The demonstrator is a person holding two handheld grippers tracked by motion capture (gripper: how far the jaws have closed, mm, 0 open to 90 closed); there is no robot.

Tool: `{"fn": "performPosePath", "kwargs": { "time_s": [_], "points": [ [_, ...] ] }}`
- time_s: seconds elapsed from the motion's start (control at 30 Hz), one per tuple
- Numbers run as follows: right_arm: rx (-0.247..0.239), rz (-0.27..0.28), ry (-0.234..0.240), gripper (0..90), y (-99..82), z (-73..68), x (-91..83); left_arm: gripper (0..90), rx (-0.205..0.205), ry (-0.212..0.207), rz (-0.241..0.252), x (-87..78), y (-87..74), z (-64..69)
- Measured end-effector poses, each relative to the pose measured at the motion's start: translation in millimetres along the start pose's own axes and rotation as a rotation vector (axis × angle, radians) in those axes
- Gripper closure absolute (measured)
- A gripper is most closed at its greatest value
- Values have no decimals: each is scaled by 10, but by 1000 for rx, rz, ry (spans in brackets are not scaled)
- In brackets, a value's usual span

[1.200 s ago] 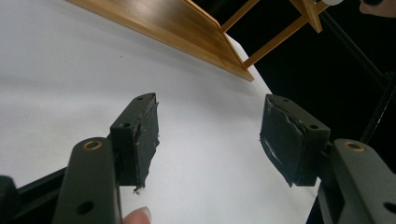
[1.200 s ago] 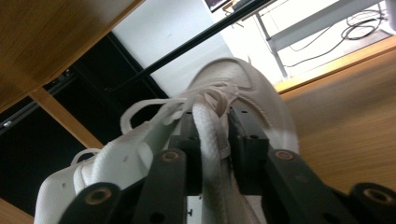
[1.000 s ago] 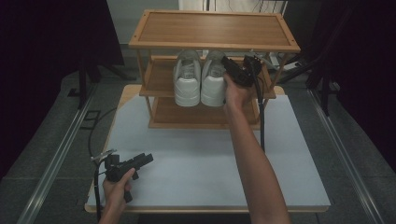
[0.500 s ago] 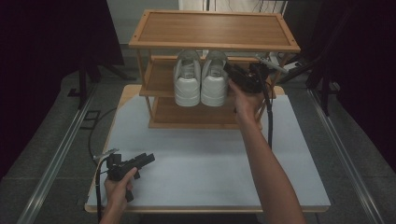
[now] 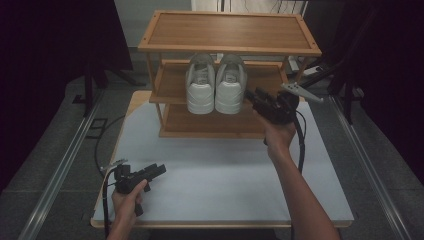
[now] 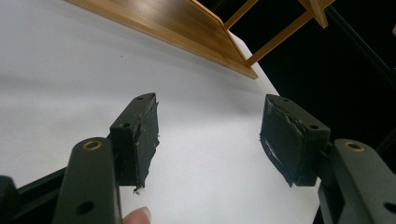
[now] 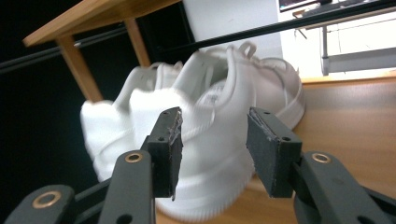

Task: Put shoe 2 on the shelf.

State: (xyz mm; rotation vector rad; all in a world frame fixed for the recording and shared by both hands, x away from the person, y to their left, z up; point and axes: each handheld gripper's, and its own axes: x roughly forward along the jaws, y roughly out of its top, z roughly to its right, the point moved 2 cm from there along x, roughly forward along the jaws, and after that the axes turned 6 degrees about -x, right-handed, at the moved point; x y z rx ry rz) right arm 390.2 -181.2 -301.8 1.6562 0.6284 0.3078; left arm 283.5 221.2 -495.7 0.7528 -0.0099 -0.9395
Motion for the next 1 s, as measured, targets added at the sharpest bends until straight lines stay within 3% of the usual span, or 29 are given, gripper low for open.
{"fn": "performPosePath", "kwargs": {
  "time_s": [0.5, 0.63, 0.73, 0.83, 0.9, 1.0],
  "points": [
    [-89, 2, 91, 507, -778, 11, -680, 367, 15, -1, 8, -29, 5, 32],
    [-80, -11, 119, 507, -959, 45, -809, 367, 17, 1, 3, -17, 0, 26],
    [-92, -14, 120, 502, -1027, 51, -855, 367, 17, 1, 3, -6, -2, 30],
    [-70, 9, 131, 493, -1068, 48, -895, 367, 16, 3, 2, -2, -2, 38],
    [-68, -10, 155, 470, -1083, 40, -899, 366, 25, -1, 2, -3, 5, 46],
    [-92, -17, 136, 452, -1104, 37, -930, 366, 22, 2, 2, 8, 6, 42]
  ]
}}
